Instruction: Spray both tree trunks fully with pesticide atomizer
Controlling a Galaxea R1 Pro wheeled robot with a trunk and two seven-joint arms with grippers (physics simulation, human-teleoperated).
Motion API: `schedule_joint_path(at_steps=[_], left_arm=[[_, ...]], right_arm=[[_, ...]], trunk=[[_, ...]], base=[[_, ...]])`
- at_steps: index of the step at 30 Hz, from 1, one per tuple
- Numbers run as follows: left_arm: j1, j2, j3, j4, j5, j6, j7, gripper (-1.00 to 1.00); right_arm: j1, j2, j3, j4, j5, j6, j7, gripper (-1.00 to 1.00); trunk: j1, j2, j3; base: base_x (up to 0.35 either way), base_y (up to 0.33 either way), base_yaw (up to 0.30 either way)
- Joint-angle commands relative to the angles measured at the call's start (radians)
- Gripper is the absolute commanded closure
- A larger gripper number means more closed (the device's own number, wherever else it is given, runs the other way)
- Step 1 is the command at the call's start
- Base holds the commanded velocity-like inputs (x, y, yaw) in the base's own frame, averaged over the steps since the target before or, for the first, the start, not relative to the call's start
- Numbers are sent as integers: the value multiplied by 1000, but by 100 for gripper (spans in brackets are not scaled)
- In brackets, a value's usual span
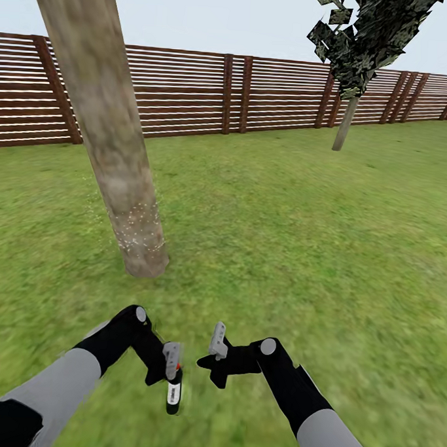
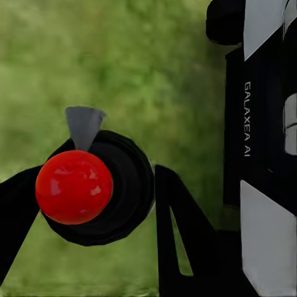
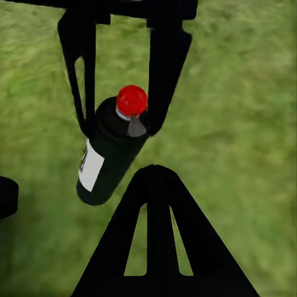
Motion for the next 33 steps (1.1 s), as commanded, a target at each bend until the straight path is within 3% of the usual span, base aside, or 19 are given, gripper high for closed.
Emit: schedule_joint_path(at_steps=[1, 4, 5, 6, 8, 9, 11, 12, 13, 14, 16, 18, 20, 22, 23, 26, 27, 28, 33], left_arm=[[0, 26, -4, -1, -1, 10, -3, 100], [0, 94, -4, 1, 3, 8, -3, 100], [4, 127, -5, 16, 0, 7, -4, 100], [9, 146, -5, 35, -4, 6, -4, 100], [15, 199, -5, 62, -7, 7, 2, 100], [16, 207, -5, 65, -7, 8, 11, 100], [16, 231, -1, 91, 0, 9, 128, 100], [17, 240, 11, 139, 8, 10, 242, 100], [18, 244, 35, 195, 27, 10, 350, 100], [19, 246, 70, 260, 64, 9, 470, 100], [32, 248, 139, 378, 193, -3, 689, 100], [120, 249, 182, 439, 424, -126, 911, 100], [223, 244, 189, 451, 622, -258, 1106, 100], [327, 234, 191, 456, 823, -403, 1276, 100], [360, 227, 192, 461, 888, -444, 1310, 100], [439, 223, 193, 477, 1100, -540, 1341, 100], [451, 220, 192, 480, 1152, -561, 1343, 100], [455, 220, 192, 489, 1166, -566, 1344, 100], [457, 211, 191, 513, 1179, -569, 1344, 100]], right_arm=[[0, 0, -1, -2, 5, 3, 4, 100], [0, 0, -1, -2, 5, 3, 4, 100], [0, 0, 0, -1, 5, 3, 4, 100], [0, 0, 0, 0, 4, 3, 4, -100], [0, -2, 0, 2, 6, 2, 2, -100], [0, -3, 0, 3, 6, 1, 1, -100], [2, -20, -3, 40, 7, -2, -11, -100], [3, -55, -6, 116, 4, -9, -35, -100], [4, -98, -14, 215, 1, -37, -104, -100], [4, -120, -23, 264, 0, -63, -157, -100], [5, -166, -69, 458, -2, -182, -374, -100], [7, -182, -144, 680, -2, -315, -712, -100], [17, -183, -169, 771, -5, -391, -1019, -100], [86, -173, -181, 798, -15, -476, -1251, -100], [107, -171, -199, 802, -43, -514, -1307, -100], [137, -169, -289, 807, -260, -577, -1367, -100], [140, -156, -298, 808, -299, -584, -1370, -100], [141, -144, -300, 809, -307, -584, -1371, -100], [147, -139, -302, 811, -311, -584, -1372, -100]], trunk=[[0, 0, -1], [0, 0, -1], [0, 0, -1], [0, 0, -1], [0, 0, -1], [0, 0, -1], [0, 0, -1], [0, 0, -1], [0, 0, -1], [0, 0, -1], [0, 0, -1], [0, 0, -1], [0, 0, -1], [0, 0, -1], [0, 0, -1], [0, 0, -1], [0, 0, -1], [0, 0, -1], [0, 0, -1]], base=[[0, 0, 0], [0, 0, 0], [0, 0, 0], [0, 0, 0], [0, 0, 0], [0, 0, 0], [0, 0, 0], [0, 0, 0], [0, 0, 0], [0, 0, 0], [0, 0, 0], [0, 0, 0], [0, 0, 0], [0, 0, 0], [0, 0, 0], [0, 0, 0], [0, 0, 0], [0, 0, 0], [0, 0, 0]])
